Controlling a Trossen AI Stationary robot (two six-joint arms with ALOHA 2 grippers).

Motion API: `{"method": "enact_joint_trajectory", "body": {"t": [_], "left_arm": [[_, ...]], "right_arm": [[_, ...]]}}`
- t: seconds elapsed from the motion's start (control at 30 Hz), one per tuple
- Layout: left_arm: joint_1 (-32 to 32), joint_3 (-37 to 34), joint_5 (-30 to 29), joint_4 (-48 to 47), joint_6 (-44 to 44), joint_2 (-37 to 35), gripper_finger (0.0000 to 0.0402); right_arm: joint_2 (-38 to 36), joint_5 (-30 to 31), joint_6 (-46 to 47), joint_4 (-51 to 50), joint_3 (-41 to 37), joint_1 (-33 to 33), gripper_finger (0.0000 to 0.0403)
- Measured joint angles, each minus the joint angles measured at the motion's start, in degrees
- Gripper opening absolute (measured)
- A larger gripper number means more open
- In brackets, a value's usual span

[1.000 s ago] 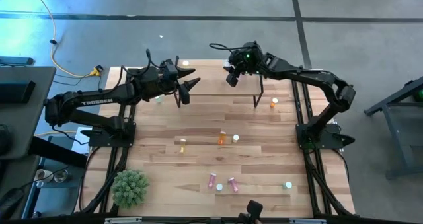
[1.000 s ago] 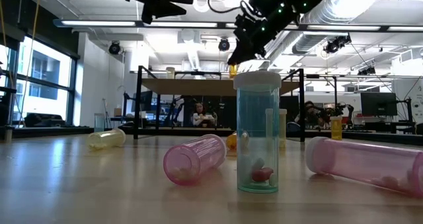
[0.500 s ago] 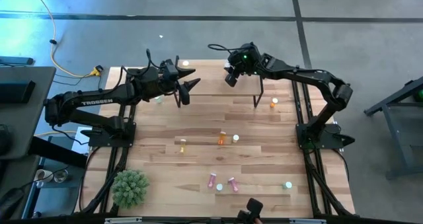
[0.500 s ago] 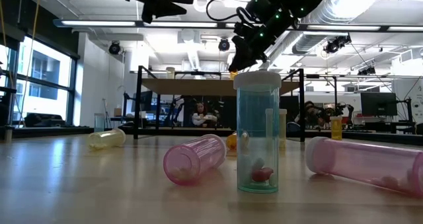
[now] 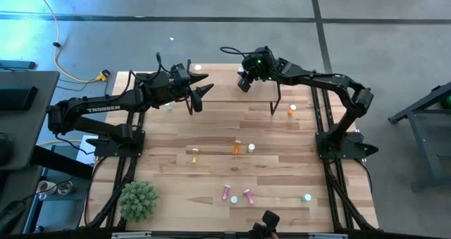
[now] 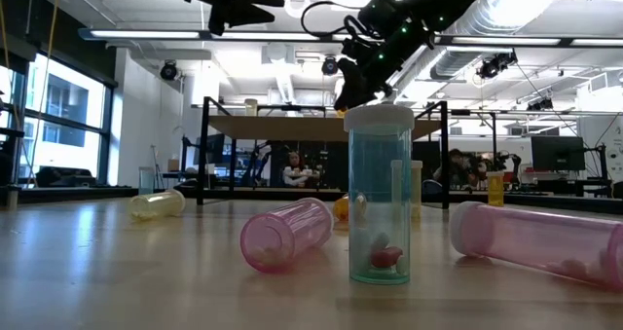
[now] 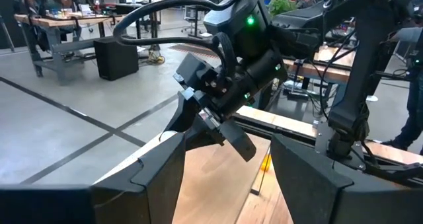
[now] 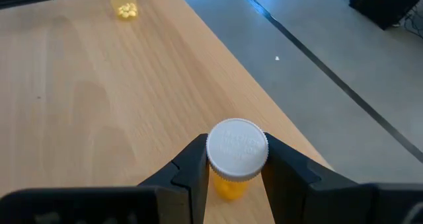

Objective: Pick and place medicine bottles onto shelf by color
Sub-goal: Put the bottom left orange pill bottle on the shelf

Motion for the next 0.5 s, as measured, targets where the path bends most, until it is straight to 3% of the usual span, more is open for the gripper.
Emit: {"method": "enact_joint_trajectory", "body": {"t": [0.5], "left_arm": [[0.00, -0.02, -0.09, -0.83, 0.00, 0.00, 0.0213]], "right_arm": [[-0.24, 0.09, 0.02, -0.66, -0.01, -0.04, 0.0108]]}}
